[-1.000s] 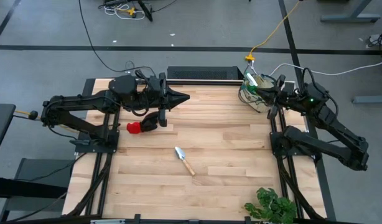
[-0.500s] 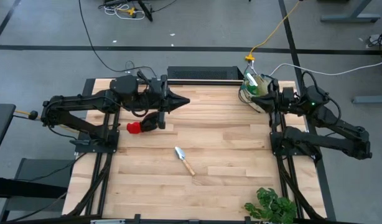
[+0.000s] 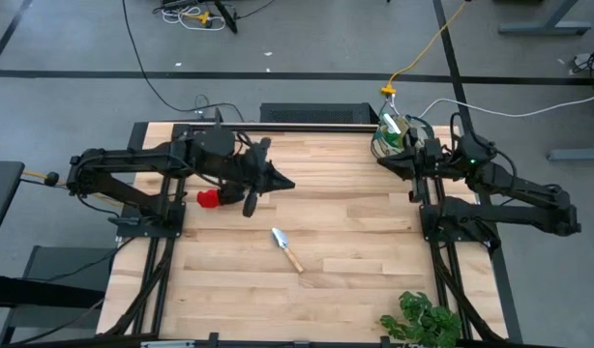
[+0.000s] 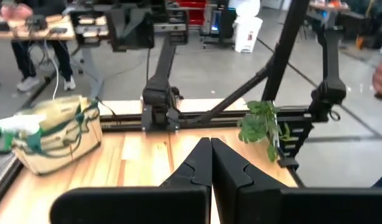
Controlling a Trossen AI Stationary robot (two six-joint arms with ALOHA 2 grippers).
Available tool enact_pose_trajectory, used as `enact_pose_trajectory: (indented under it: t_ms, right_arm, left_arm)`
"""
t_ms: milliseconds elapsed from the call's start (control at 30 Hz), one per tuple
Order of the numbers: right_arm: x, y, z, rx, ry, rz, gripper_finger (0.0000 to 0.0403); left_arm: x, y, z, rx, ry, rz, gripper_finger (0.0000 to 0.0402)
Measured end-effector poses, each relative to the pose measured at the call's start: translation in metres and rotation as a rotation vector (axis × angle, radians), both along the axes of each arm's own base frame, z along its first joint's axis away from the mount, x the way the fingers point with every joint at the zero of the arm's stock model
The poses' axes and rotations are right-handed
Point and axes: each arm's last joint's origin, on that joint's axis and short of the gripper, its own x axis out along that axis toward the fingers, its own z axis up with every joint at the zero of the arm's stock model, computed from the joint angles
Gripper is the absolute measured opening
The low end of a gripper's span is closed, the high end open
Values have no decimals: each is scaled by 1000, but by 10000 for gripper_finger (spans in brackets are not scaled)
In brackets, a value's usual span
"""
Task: Pick & Place Garden tools in Gardening bag
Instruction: Put the trowel into the gardening bag
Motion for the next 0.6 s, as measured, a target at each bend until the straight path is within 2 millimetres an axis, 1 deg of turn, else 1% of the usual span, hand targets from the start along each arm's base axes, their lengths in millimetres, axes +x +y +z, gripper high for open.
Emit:
enact_pose_trajectory:
  t_ms: [100, 167, 233, 300, 367, 433, 500, 600]
  right_arm:
    - [4, 0, 0, -2, -7, 12, 0]
    - [6, 1, 0, -3, -9, 21, 0]
    - [8, 2, 1, -4, -18, 33, 0]
    - [9, 4, 2, 2, -28, 49, 0]
    - [10, 6, 4, 11, -46, 64, 0]
    - [10, 8, 5, 15, -57, 80, 0]
    - [11, 10, 6, 25, -71, 95, 0]
    - [12, 12, 8, 44, -91, 117, 0]
  left_arm:
    - [1, -3, -4, 19, 34, -14, 2]
    - [6, -3, -8, 22, 51, -14, 2]
    - [7, -3, -16, 22, 111, -10, 2]
    - [13, -3, -21, 22, 127, -12, 2]
    - [13, -4, -27, 30, 179, -18, 2]
    - [18, -6, -31, 65, 186, -44, 2]
    - [19, -7, -38, 86, 233, -73, 2]
    - [22, -10, -42, 99, 248, -89, 2]
